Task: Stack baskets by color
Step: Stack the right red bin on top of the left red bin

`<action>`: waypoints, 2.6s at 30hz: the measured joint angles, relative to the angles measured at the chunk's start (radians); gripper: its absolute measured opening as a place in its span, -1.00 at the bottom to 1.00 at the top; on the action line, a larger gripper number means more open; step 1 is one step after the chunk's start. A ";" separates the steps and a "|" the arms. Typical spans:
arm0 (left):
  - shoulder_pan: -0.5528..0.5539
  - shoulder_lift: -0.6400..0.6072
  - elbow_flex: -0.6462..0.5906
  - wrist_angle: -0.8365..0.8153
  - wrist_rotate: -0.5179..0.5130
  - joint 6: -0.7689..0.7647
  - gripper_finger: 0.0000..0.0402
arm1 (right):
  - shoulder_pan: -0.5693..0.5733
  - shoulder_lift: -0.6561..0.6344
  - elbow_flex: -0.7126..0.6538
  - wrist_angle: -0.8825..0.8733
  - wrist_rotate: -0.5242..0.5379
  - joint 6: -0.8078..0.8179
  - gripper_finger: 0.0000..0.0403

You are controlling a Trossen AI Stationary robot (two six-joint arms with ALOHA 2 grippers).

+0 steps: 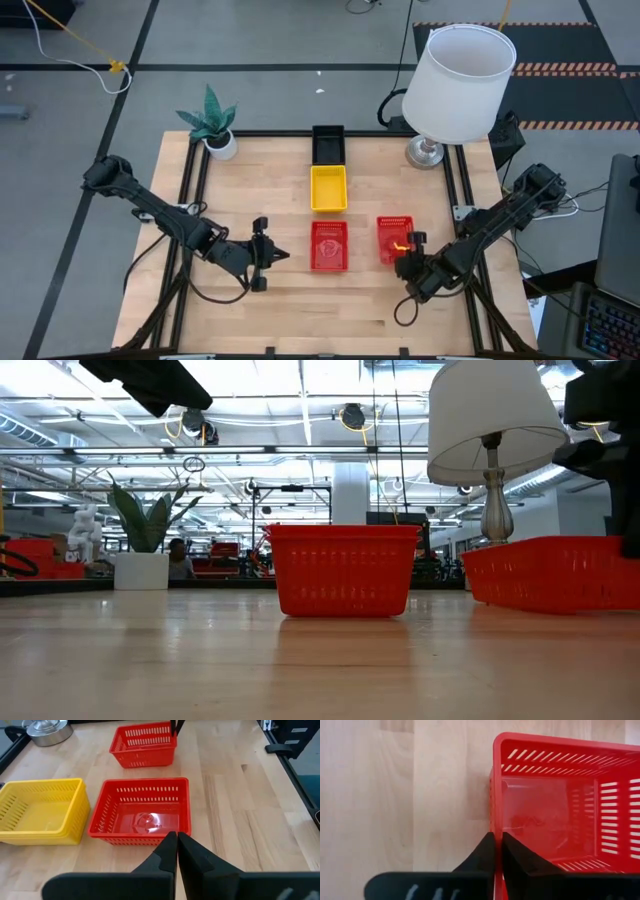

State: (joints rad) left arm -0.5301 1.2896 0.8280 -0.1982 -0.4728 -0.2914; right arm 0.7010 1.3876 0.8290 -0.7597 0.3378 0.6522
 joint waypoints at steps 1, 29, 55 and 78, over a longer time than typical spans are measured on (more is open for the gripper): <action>0.000 0.000 0.000 0.000 0.000 0.000 -0.92 | 0.000 0.000 0.007 0.000 0.000 -0.007 -0.97; 0.000 0.000 0.000 -0.010 0.000 -0.014 -0.92 | -0.012 0.001 0.302 -0.016 0.119 -0.006 -0.98; -0.006 0.000 0.000 -0.068 -0.017 -0.049 -0.92 | 0.005 0.196 0.682 0.053 0.466 -0.212 -0.98; -0.195 -0.133 -0.001 0.104 -0.210 0.149 -0.92 | -0.093 0.314 0.726 0.053 0.454 -0.273 -0.96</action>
State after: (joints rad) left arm -0.7251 1.1568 0.8272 -0.0944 -0.6830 -0.1425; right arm 0.6081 1.7012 1.5551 -0.7066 0.7915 0.3796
